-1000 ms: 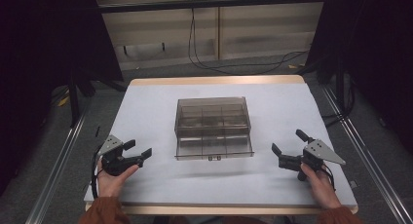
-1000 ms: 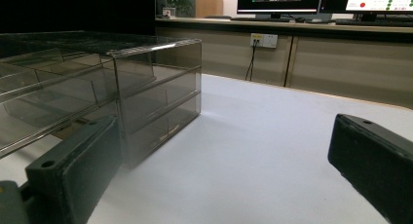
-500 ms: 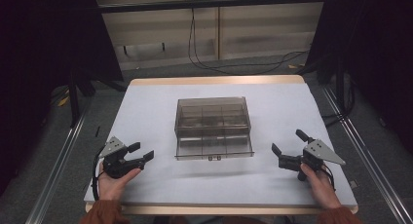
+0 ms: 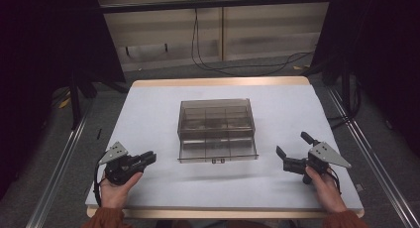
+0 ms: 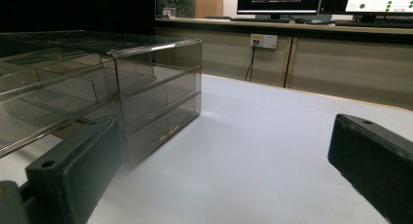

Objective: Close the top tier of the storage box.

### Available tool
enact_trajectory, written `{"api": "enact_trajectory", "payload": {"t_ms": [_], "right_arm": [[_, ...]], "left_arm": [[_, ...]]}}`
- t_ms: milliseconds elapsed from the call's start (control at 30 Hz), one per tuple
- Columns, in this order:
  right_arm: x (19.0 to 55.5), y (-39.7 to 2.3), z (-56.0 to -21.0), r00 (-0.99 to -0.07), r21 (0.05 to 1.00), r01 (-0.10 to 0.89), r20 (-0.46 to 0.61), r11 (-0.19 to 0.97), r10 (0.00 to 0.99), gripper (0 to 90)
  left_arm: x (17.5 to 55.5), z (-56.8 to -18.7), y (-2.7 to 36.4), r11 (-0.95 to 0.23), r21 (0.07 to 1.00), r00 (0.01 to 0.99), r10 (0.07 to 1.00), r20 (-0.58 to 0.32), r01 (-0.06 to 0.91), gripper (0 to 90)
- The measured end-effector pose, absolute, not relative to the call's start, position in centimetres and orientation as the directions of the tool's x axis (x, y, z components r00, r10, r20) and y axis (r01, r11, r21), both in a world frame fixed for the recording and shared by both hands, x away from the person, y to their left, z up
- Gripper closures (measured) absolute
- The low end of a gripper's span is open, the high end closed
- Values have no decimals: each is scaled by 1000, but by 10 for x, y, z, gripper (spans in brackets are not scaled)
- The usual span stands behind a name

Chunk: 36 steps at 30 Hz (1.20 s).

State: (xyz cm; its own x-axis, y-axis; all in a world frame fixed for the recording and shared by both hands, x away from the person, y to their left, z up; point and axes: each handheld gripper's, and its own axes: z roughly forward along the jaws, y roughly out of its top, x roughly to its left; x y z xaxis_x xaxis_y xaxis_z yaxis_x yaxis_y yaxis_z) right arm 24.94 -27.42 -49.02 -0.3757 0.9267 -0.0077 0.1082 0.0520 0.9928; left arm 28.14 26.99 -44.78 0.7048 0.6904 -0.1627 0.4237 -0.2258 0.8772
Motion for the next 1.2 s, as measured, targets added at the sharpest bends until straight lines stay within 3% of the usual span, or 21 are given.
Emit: {"api": "enact_trajectory", "payload": {"t_ms": [233,433,600,700,1200], "right_arm": [[250,-274,-490,-378,993,109,-2,47,926,0],[249,-274,-490,-373,993,109,-6,50,928,0],[250,-274,-490,-378,993,108,-3,47,926,0],[249,-274,-490,-374,993,109,-5,49,927,0],[250,-274,-490,-376,993,108,-2,46,926,0]], "left_arm": [[274,-444,257,-260,876,745,650,-152,406,880],[270,-442,250,-259,882,768,620,-161,394,863],[265,-438,244,-266,885,788,593,-163,383,900],[264,-437,242,-246,883,796,571,-201,399,900],[253,-436,220,-332,876,868,468,-169,350,900]]}}
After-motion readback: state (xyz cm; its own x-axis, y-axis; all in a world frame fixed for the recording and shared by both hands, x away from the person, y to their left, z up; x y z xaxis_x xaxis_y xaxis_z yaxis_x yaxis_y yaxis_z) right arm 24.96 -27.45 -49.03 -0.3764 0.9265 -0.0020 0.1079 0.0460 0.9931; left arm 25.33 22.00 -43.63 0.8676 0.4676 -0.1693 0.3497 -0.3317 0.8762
